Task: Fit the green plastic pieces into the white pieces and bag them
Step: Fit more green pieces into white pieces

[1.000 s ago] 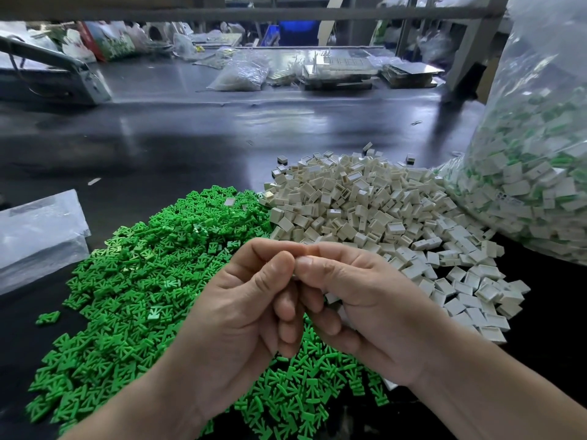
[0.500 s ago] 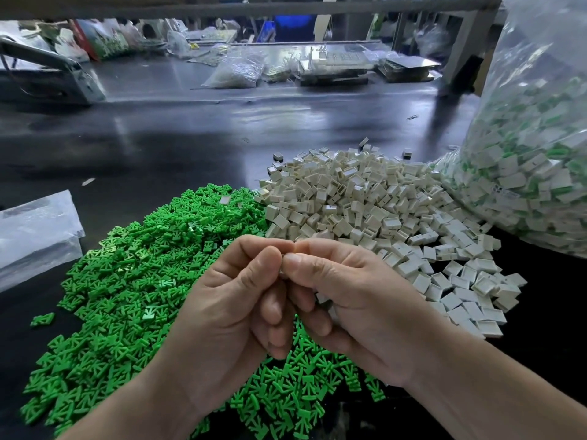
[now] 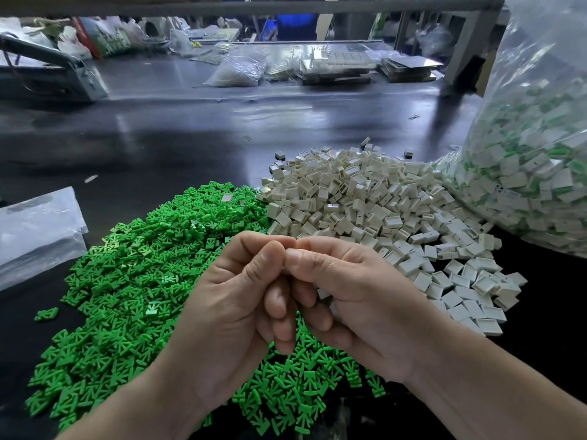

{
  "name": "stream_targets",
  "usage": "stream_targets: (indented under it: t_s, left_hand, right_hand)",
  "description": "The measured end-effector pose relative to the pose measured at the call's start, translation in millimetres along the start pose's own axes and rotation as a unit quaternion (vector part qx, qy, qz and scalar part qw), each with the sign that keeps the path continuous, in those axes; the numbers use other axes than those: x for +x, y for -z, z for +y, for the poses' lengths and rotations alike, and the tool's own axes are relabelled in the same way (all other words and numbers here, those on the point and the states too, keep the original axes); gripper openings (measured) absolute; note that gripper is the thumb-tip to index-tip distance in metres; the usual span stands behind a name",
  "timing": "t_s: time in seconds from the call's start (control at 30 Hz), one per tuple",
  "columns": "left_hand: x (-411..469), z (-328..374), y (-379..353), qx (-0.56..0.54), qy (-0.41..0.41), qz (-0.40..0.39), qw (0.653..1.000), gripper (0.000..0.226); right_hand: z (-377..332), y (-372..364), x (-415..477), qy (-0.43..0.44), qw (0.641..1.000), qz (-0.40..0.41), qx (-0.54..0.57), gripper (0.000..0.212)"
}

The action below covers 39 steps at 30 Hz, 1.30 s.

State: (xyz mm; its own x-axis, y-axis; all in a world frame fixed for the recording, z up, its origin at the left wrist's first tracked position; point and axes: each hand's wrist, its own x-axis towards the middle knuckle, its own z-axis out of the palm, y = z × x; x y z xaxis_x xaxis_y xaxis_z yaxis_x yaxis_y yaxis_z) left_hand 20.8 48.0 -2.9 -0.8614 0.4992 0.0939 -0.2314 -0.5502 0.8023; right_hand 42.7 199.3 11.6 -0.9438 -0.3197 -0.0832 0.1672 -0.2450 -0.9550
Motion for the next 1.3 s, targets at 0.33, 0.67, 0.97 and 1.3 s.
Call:
stream_targets:
  t_s: [0.33, 0.67, 0.97, 1.3]
  left_hand:
    - [1, 9, 13, 0.302, -0.116, -0.018, 0.946, 0.018]
    - [1, 20, 23, 0.508, -0.183, 0.107, 0.835, 0.017]
    - [10, -3, 22, 0.827, -0.12, -0.042, 0.547, 0.053]
    - [15, -5, 22, 0.794, -0.163, 0.008, 0.586, 0.019]
  right_hand:
    - [3, 6, 6, 0.008, 1.0, 0.004, 0.017, 0.024]
    - [-11, 22, 4, 0.037, 0.957, -0.094, 0.273, 0.006]
    - [-11, 34, 8, -0.013, 0.964, 0.05, 0.262, 0.019]
    - [-7, 34, 8, -0.046, 0.989, 0.122, 0.066, 0.007]
